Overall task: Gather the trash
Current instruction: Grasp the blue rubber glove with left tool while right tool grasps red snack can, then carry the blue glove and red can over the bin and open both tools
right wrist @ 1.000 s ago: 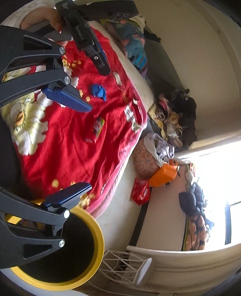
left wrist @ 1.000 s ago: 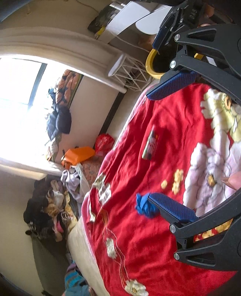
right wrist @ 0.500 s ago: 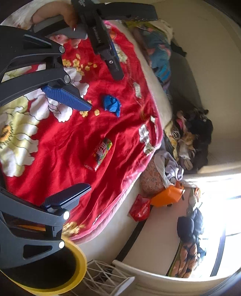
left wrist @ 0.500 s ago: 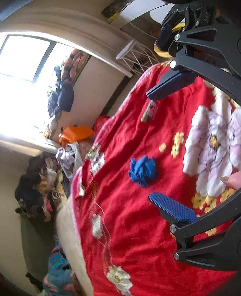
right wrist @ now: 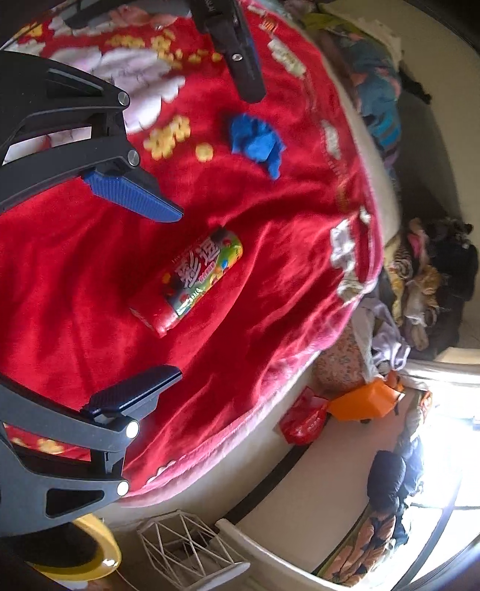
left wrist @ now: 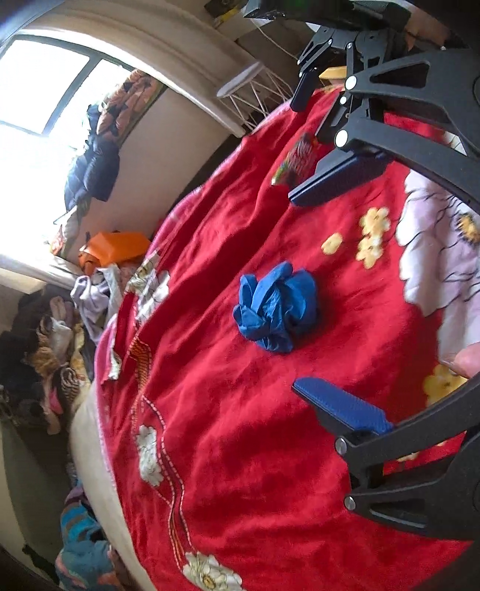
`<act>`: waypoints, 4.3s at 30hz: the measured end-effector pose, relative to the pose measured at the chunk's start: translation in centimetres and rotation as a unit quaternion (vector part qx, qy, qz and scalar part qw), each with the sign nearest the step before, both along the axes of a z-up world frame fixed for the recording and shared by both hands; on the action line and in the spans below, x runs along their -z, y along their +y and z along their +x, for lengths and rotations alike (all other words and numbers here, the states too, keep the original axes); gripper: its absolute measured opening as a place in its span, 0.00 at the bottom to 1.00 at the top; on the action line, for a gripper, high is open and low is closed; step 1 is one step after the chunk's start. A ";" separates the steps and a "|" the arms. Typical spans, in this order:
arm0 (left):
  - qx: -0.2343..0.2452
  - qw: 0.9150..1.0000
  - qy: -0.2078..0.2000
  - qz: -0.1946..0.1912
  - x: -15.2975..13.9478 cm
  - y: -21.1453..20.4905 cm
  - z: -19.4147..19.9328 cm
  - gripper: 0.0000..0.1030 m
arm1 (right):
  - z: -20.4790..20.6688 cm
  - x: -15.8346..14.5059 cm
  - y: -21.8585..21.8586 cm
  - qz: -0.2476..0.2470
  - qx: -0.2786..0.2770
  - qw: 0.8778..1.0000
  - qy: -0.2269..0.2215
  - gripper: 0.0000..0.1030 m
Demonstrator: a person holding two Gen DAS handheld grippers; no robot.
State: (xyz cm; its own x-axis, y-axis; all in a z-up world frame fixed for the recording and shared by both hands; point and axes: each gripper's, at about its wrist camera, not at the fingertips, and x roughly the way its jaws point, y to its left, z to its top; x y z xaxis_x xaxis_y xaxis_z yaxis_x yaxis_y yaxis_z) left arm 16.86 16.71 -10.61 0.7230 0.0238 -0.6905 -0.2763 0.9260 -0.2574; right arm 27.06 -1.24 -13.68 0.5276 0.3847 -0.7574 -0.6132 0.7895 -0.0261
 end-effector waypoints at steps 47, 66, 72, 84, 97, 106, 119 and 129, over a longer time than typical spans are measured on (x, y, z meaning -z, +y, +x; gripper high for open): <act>0.161 0.986 -0.049 0.008 -4.2 -12.8 -1.6 0.08 | -9.6 -4.9 -15.1 0.174 0.103 0.979 -0.015 0.32; 0.221 0.973 -0.069 0.016 -5.9 -17.9 -2.3 0.08 | -10.8 -6.8 -20.6 0.206 0.157 0.965 -0.044 0.32; 0.235 0.969 -0.072 0.018 -6.1 -19.1 -2.7 0.08 | -11.4 -7.2 -21.3 0.211 0.164 0.962 -0.049 0.32; 0.264 0.961 -0.079 0.019 -6.4 -21.3 -3.1 0.08 | -12.0 -8.0 -23.4 0.221 0.186 0.955 -0.063 0.32; 0.295 0.952 -0.081 0.023 -6.4 -24.3 -3.3 0.08 | -12.3 -8.3 -26.6 0.230 0.223 0.944 -0.073 0.32; 0.315 0.946 -0.079 0.024 -6.3 -26.4 -3.4 0.08 | -12.8 -8.2 -28.4 0.231 0.254 0.936 -0.076 0.32; 0.347 0.935 -0.074 0.026 -5.6 -30.3 -3.2 0.08 | -13.2 -7.5 -32.9 0.230 0.311 0.919 -0.082 0.32; 0.371 0.926 -0.065 0.033 -4.6 -33.0 -2.9 0.08 | -13.0 -6.5 -35.4 0.222 0.348 0.908 -0.073 0.32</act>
State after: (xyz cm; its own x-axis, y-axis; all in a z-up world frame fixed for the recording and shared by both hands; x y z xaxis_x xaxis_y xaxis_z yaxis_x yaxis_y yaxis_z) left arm 14.00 -16.33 -6.00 0.6343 -0.4725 -0.6119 0.4706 0.8639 -0.1792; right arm 14.07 -36.68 -7.22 0.8425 0.1693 -0.5115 0.0235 0.9369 0.3489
